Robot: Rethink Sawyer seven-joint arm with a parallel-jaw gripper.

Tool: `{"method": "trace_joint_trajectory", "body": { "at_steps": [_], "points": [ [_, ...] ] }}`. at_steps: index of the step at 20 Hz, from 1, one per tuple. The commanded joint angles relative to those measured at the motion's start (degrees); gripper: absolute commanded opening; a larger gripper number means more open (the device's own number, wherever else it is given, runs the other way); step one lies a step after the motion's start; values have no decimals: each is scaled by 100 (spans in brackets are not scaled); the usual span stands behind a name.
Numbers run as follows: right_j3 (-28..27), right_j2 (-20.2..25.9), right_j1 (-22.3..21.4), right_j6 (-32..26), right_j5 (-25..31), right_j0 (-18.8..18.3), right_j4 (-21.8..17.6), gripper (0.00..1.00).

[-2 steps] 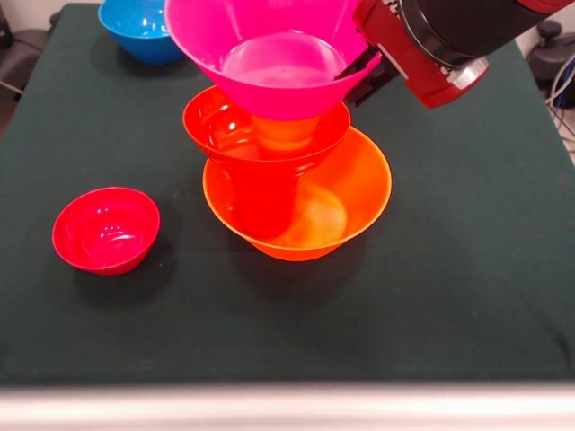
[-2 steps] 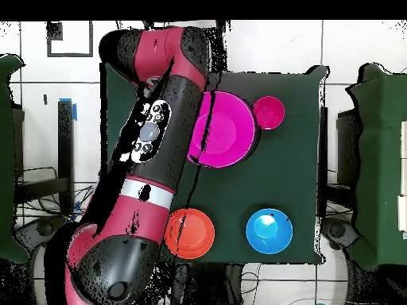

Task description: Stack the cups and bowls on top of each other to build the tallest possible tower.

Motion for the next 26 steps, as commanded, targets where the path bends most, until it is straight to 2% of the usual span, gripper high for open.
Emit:
{"method": "trace_joint_trajectory", "body": {
  "at_steps": [1, 26],
  "points": [
    [430, 390, -39, 1364, -44, 131, -46, 0],
    [902, 411, -233, 897, -342, 151, -257, 0]
  ]
}}
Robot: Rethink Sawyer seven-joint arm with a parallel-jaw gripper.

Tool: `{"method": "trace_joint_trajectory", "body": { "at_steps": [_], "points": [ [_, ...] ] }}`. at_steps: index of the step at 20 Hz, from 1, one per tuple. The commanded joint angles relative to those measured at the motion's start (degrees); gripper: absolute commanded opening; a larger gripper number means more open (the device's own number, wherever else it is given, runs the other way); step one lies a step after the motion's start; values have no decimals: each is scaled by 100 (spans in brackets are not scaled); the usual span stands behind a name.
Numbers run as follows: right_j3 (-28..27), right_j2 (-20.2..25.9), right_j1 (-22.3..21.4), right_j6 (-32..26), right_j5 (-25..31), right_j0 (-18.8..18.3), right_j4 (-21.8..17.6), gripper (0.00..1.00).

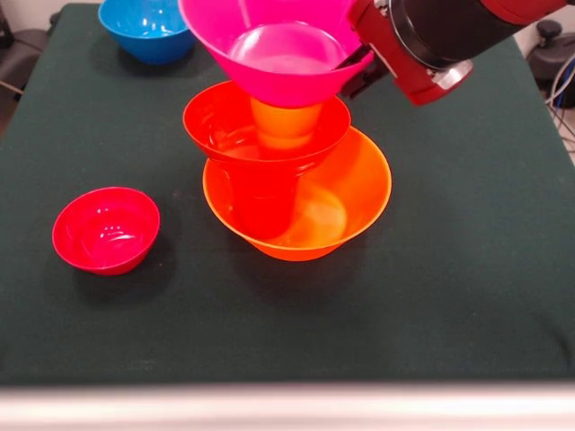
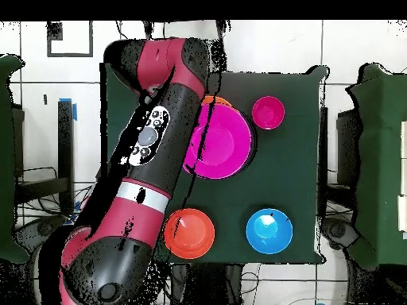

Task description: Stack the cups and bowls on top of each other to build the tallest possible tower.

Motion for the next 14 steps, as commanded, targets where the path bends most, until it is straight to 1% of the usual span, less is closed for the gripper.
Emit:
{"method": "trace_joint_trajectory", "body": {
  "at_steps": [1, 4, 8, 10, 11, 13, 14],
  "points": [
    [421, 391, -229, 867, -307, 11, -258, 0],
    [209, 312, -172, 847, -154, -80, -225, 0],
    [22, 287, -78, 875, -144, -168, -171, 0],
    [35, 300, -84, 903, -167, -150, -157, 0],
    [171, 339, -136, 929, -256, -81, -175, 0],
    [199, 345, -156, 920, -250, -58, -182, 0],
    [186, 342, -154, 910, -238, -59, -182, 100]
  ]
}}
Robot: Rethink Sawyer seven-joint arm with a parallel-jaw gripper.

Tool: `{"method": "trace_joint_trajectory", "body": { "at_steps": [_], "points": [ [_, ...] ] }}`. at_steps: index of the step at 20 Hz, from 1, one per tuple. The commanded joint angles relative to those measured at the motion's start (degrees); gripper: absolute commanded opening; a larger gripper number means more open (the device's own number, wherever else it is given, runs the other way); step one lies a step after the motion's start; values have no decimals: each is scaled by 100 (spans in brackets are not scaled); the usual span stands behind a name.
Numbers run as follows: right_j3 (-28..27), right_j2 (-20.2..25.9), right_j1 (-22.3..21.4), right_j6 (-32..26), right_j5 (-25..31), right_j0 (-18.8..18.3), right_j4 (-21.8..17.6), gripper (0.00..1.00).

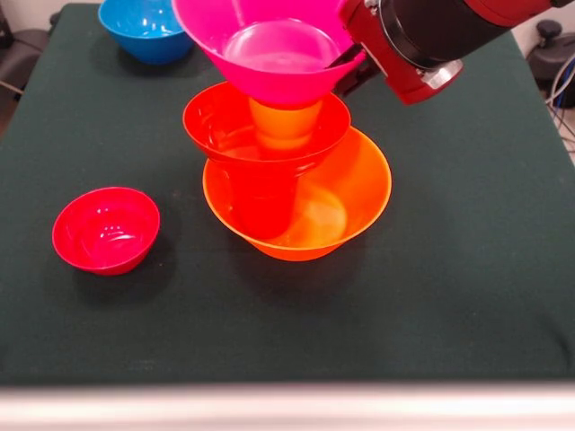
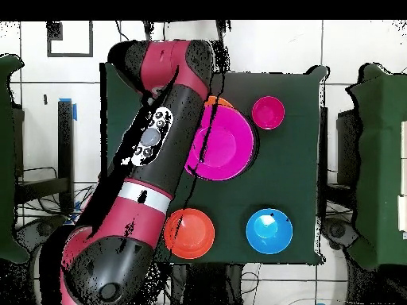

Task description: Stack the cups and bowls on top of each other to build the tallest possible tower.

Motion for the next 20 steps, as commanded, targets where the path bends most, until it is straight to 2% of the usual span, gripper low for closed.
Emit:
{"method": "trace_joint_trajectory", "body": {
  "at_steps": [1, 14, 20],
  "points": [
    [77, 330, -134, 912, -222, -55, -174, 100],
    [-221, 261, -22, 901, -63, -210, -91, 100],
    [-10, 321, -114, 888, -122, -120, -143, 100]
  ]
}}
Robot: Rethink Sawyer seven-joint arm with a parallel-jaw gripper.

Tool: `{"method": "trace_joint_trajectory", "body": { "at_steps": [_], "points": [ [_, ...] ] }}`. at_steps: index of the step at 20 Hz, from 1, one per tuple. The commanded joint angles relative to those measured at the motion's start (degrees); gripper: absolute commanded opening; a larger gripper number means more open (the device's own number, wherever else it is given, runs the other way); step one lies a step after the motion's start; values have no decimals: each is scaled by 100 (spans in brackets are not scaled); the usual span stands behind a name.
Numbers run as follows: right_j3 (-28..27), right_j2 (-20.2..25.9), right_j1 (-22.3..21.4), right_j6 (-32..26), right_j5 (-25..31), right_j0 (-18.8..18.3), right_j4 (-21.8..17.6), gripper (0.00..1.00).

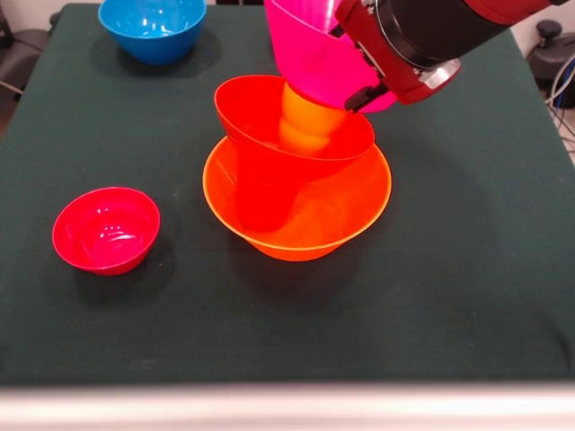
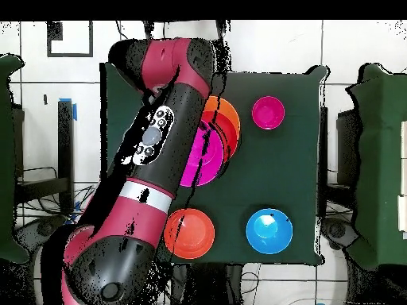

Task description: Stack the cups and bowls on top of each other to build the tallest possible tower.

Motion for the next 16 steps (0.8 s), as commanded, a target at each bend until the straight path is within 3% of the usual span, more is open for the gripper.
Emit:
{"method": "trace_joint_trajectory", "body": {
  "at_steps": [1, 9, 10, 16],
  "points": [
    [71, 348, -120, 876, -133, -79, -151, 100],
    [106, 362, -137, 815, -161, -80, -178, 100],
    [106, 364, -138, 806, -158, -82, -179, 0],
    [96, 368, -134, 802, -119, -97, -159, 0]
  ]
}}
